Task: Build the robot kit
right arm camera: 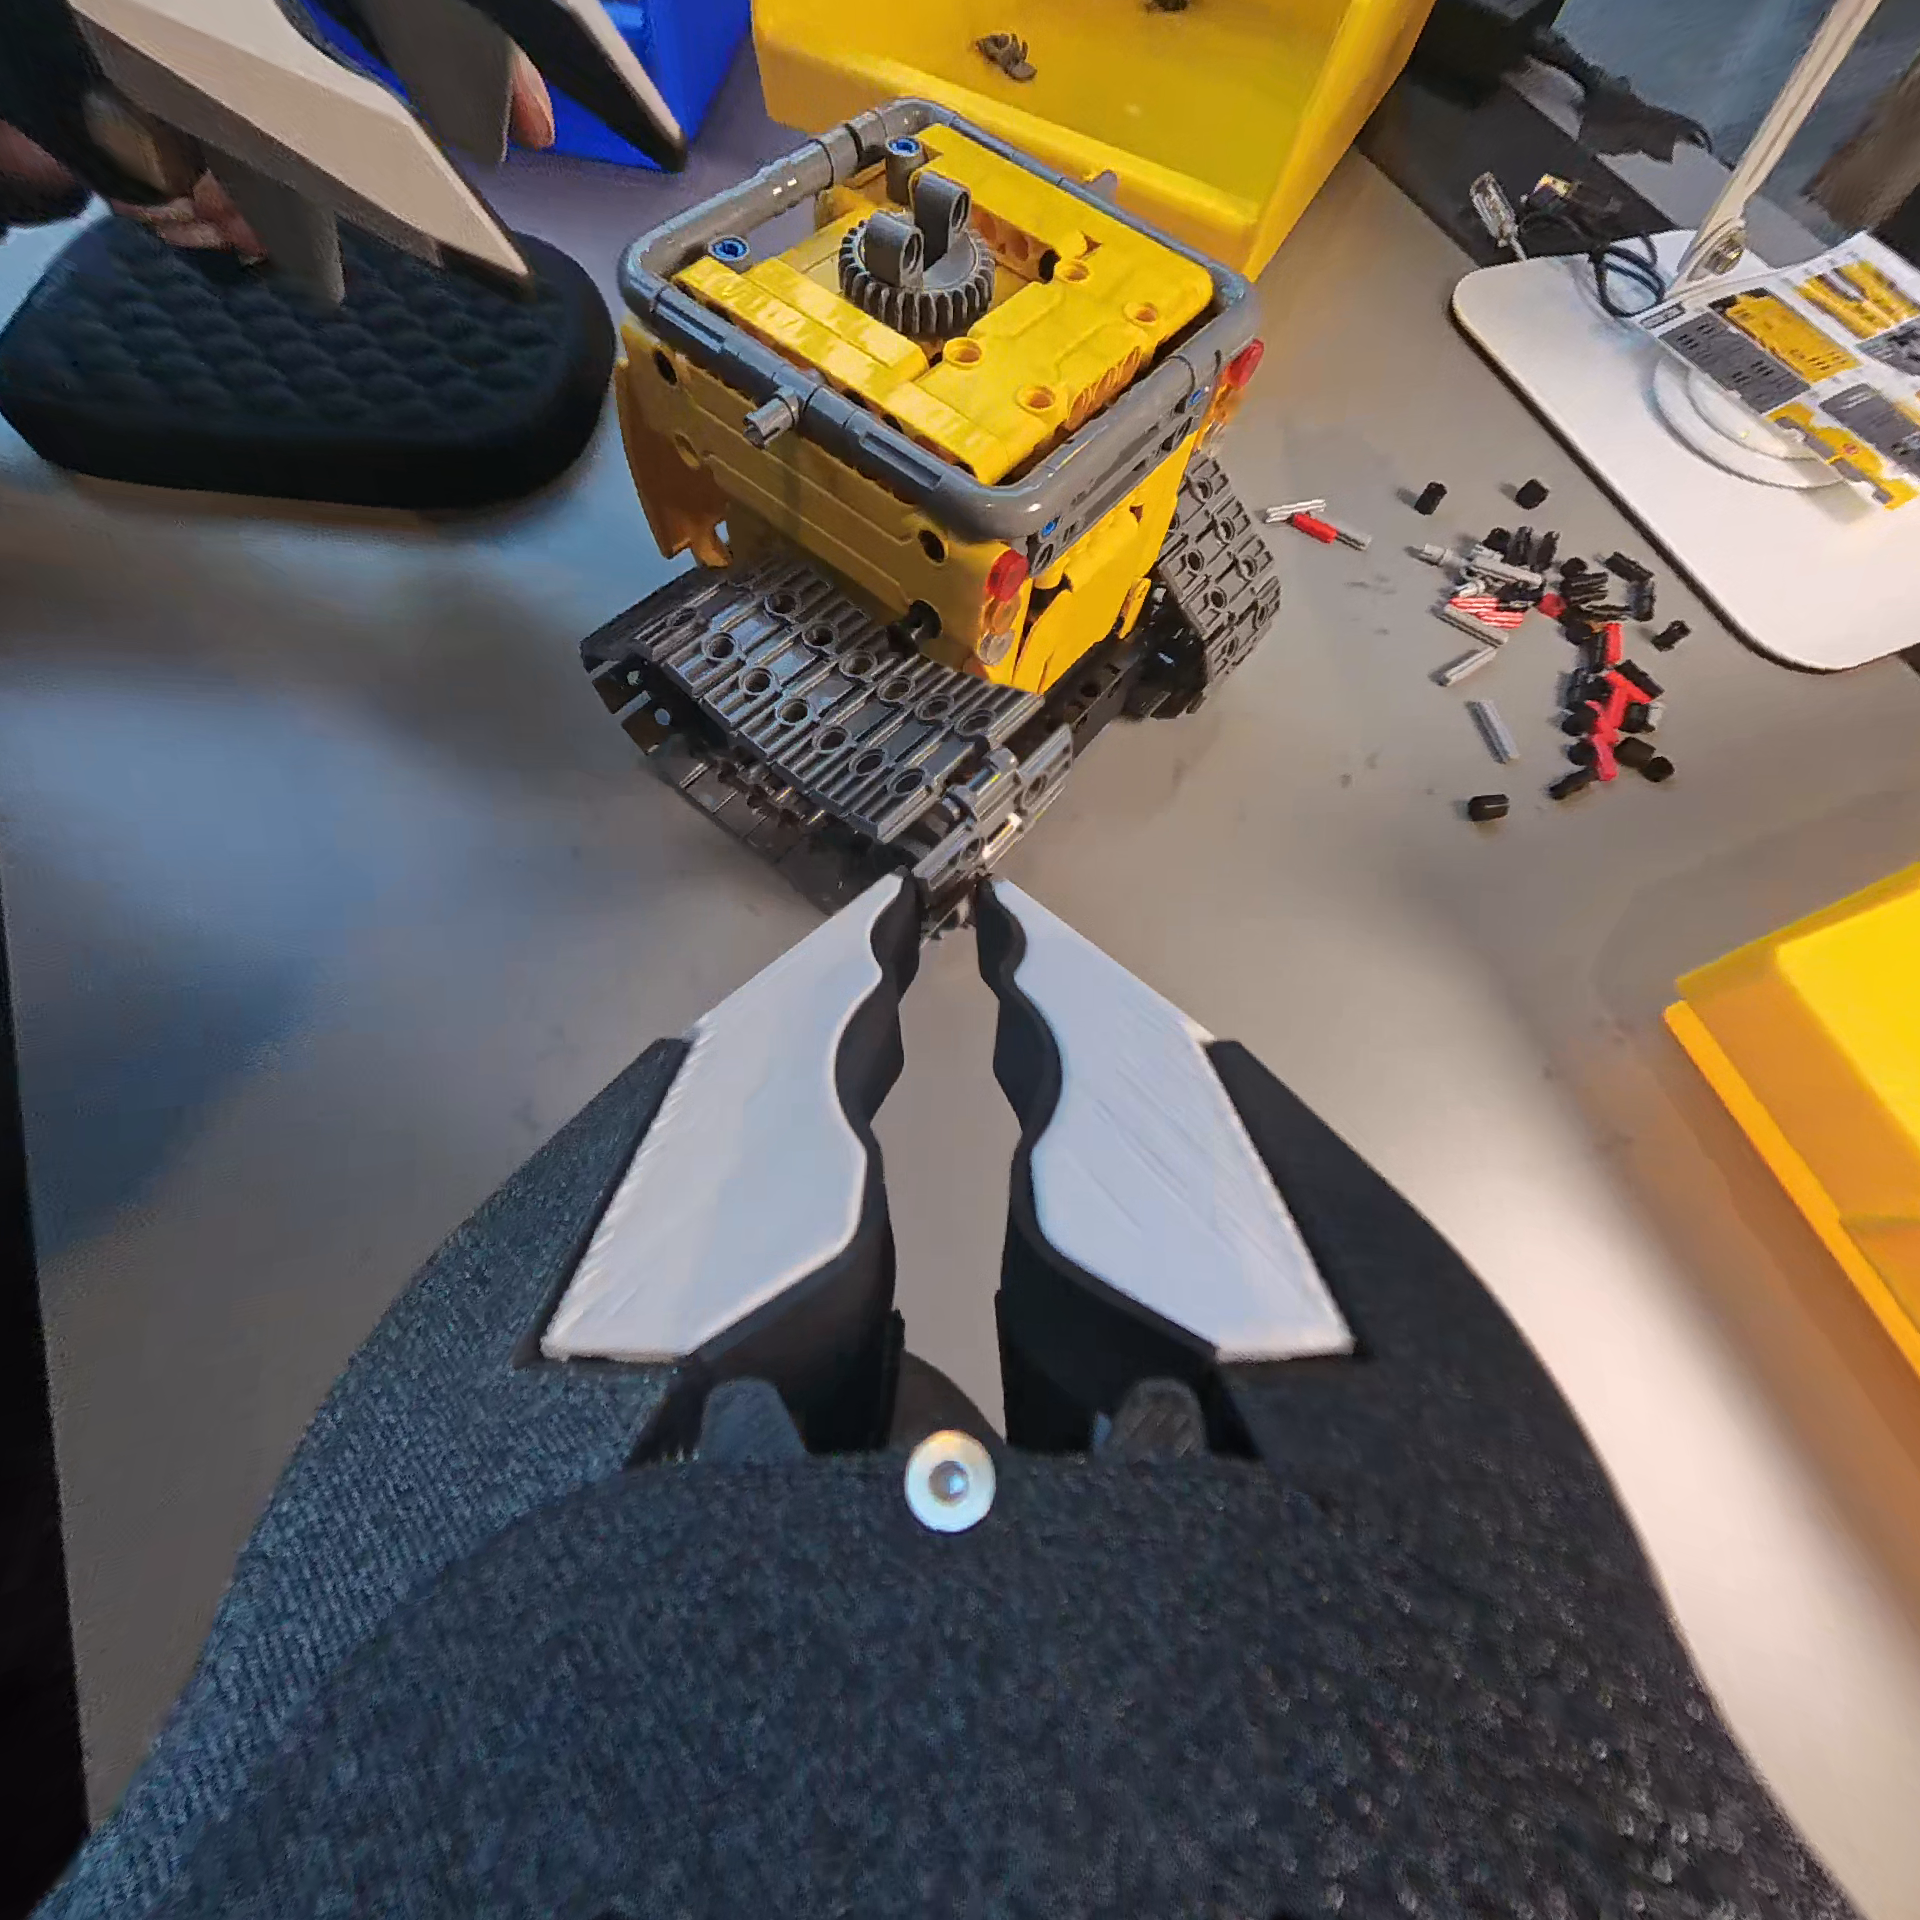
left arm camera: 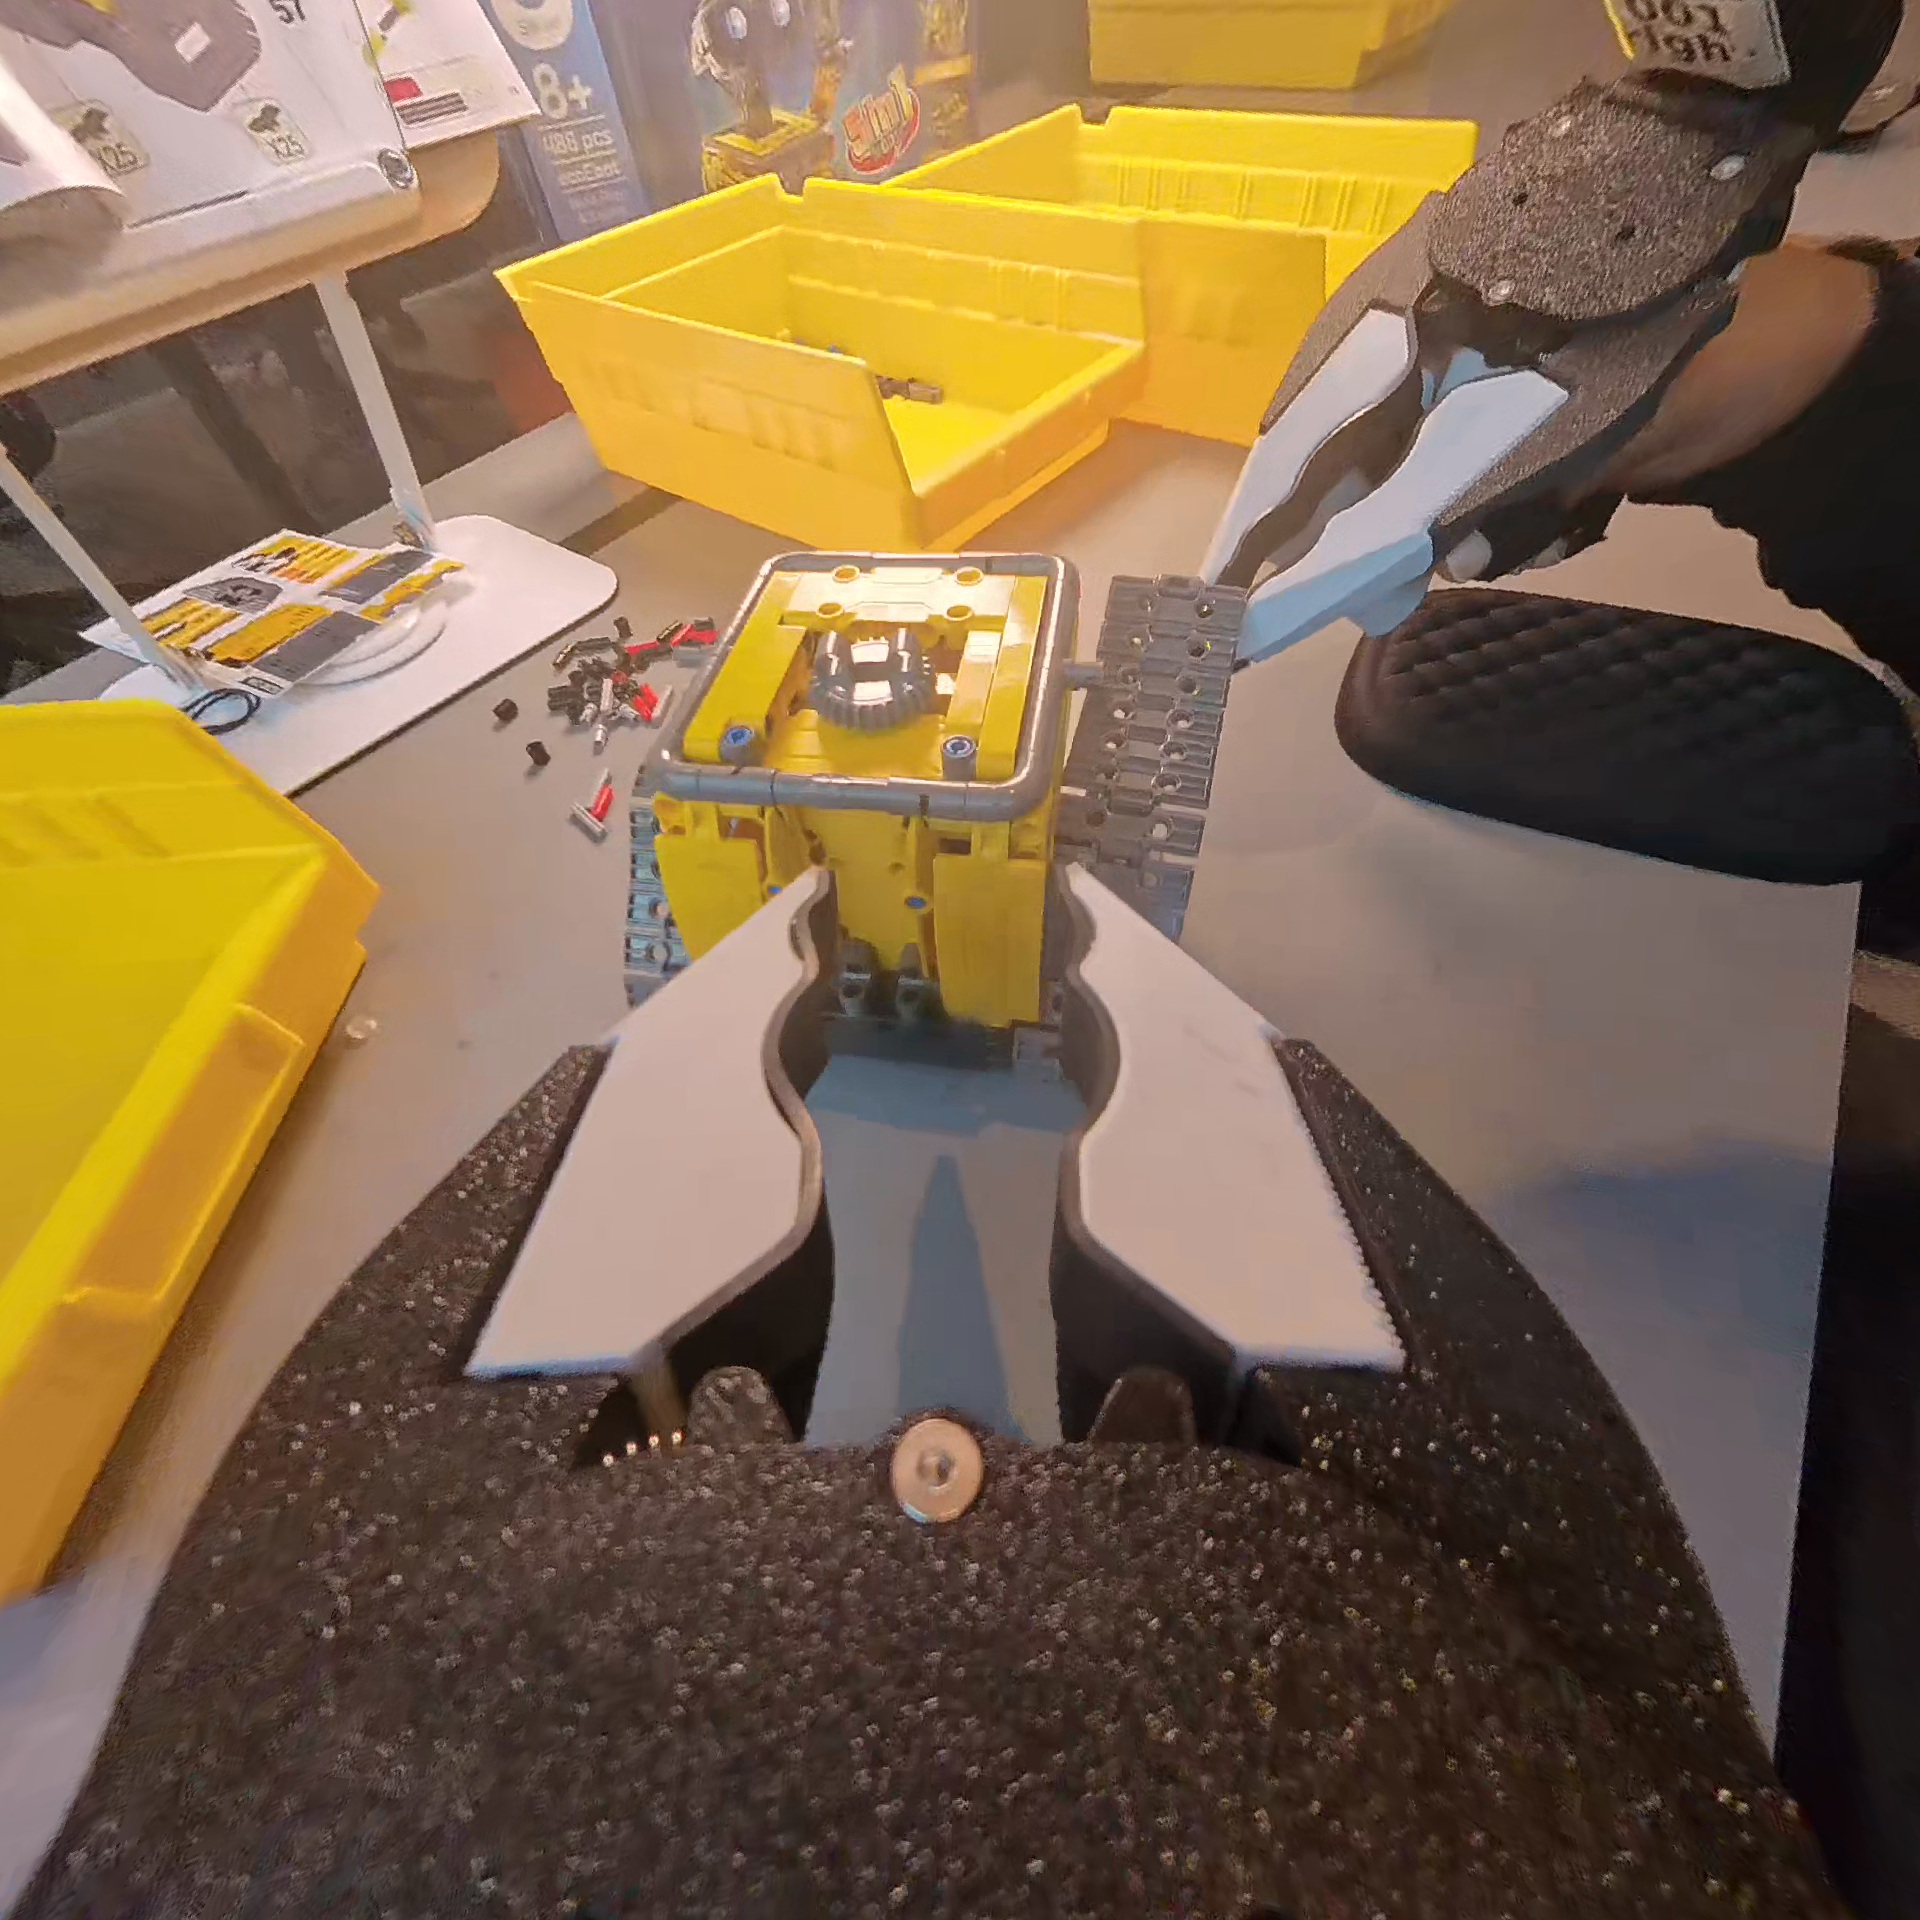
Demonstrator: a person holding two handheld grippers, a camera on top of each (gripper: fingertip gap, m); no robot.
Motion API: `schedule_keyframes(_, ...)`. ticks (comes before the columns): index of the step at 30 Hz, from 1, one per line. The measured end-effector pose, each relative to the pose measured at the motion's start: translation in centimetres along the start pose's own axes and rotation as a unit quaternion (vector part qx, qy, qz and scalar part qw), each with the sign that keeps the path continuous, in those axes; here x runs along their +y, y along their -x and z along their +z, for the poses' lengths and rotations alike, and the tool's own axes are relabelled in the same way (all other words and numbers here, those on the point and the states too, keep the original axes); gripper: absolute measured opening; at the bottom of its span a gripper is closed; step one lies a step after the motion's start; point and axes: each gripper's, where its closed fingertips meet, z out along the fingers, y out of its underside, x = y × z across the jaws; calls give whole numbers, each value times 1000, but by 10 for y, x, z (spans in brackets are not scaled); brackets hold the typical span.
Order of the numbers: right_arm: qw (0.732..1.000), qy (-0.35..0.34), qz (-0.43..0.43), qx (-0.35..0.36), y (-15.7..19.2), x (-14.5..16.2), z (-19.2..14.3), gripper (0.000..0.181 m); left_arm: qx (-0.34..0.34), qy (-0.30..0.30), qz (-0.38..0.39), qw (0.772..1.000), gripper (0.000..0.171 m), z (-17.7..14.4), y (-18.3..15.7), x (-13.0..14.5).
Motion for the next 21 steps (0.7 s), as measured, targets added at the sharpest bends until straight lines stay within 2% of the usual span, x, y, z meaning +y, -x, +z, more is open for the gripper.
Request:
schedule_keyframes(5, 997, -40, -15, 67, -15, -19, -22, 9, -6, 34, 22, 999, 38, 7, -6, 21)
schedule_keyframes(12, 997, -17, -29, 66, -19, -20, -31, 10, 8, 30, 15, 999, 39, 26, -7, 23)
schedule_keyframes(14, 997, -25, -9, 68, -24, -13, -31, 9, 16, 25, 2, 1000, 38, 30, -7, 22)
schedule_keyframes(17, 993, -86, 59, 49, -26, -12, -39, 9, 29, 21, 3, 999, 38, 35, -8, 20)
schedule_keyframes(18, 993, -81, 71, 55, -29, -5, -38, 9, 37, 19, 2, 999, 36, 38, -11, 19)
schedule_keyframes(21, 995, 29, 34, 94, -29, 38, -21, 8, 36, 25, 18, 999, 25, 44, -10, 16)
